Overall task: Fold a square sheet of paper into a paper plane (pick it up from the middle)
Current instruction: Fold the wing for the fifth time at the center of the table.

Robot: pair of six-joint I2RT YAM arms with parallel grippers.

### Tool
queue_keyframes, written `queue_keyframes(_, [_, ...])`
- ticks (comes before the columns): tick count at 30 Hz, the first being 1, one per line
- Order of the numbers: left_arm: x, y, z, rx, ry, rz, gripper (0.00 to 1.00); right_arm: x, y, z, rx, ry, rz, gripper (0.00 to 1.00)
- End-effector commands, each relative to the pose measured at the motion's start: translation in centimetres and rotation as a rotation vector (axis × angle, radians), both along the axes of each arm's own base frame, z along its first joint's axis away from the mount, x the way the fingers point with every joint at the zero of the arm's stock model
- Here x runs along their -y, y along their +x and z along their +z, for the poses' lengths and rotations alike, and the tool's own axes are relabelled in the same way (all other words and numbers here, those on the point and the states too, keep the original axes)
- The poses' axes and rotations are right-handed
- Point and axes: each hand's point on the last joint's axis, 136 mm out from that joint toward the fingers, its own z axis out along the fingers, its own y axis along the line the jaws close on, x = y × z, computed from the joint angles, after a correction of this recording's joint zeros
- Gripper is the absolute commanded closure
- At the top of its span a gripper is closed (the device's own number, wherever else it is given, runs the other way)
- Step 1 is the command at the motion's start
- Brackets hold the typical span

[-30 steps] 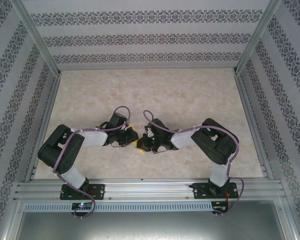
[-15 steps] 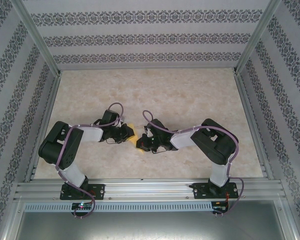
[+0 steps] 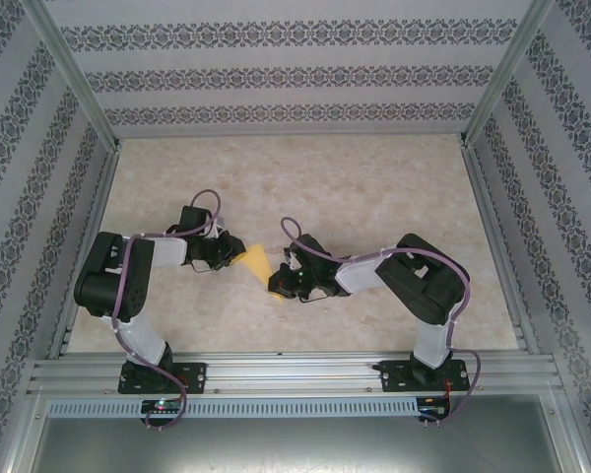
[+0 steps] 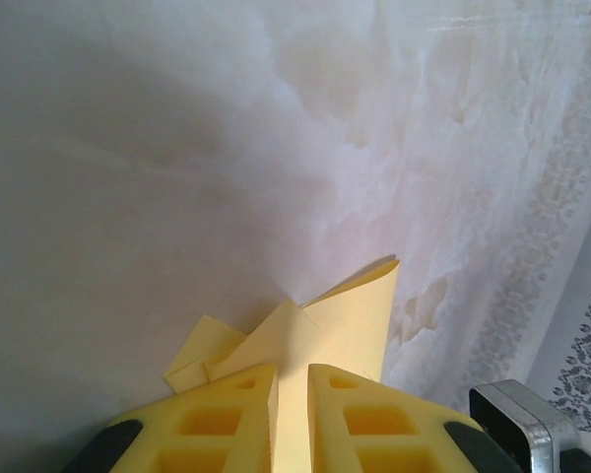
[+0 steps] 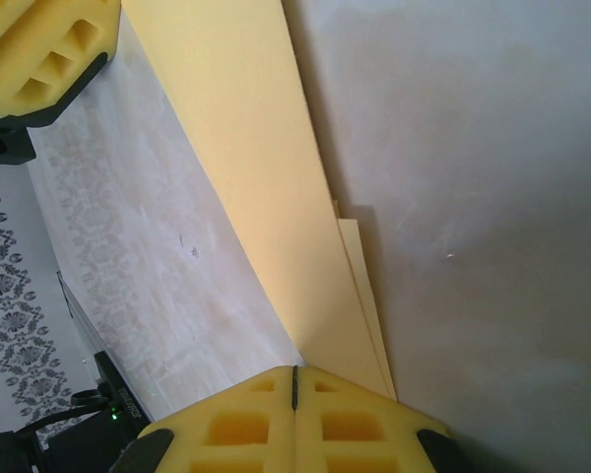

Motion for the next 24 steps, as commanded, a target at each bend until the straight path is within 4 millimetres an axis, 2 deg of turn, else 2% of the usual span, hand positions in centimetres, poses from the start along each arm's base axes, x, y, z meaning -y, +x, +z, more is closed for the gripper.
queue_keyframes(1, [-3.4, 1.3, -1.2, 0.003, 0.102, 0.071, 0.82, 3.5, -3.4, -5.3, -0.141, -0.201, 0.015, 1.00])
queue_keyframes(4, [-4.2, 1.6, -0.1, 0.018, 0.091, 0.093, 0.82, 3.4, -3.2, -5.3, -0.140, -0.197, 0.015, 1.00])
queue_keyframes(8, [-4.1, 1.5, 2.1, 0.057, 0.080, 0.094, 0.81, 3.0, -3.1, -5.1, -0.140, -0.181, 0.011, 1.00])
queue_keyframes(12, [-3.1, 0.9, 5.4, 0.119, 0.037, 0.088, 0.79, 2.6, -2.6, -4.7, -0.131, -0.163, 0.002, 1.00])
queue_keyframes(15, [-1.6, -0.3, 7.1, 0.151, 0.045, 0.056, 0.79, 2.2, -2.4, -4.5, -0.123, -0.156, 0.004, 1.00])
queue_keyframes(19, [1.5, -1.9, 6.8, 0.144, 0.040, -0.028, 0.79, 2.2, -2.3, -4.5, -0.121, -0.156, -0.001, 1.00])
queue_keyframes(24, [6.2, -2.7, 4.7, 0.104, 0.023, -0.135, 0.79, 2.2, -2.1, -4.1, -0.112, -0.148, -0.003, 1.00])
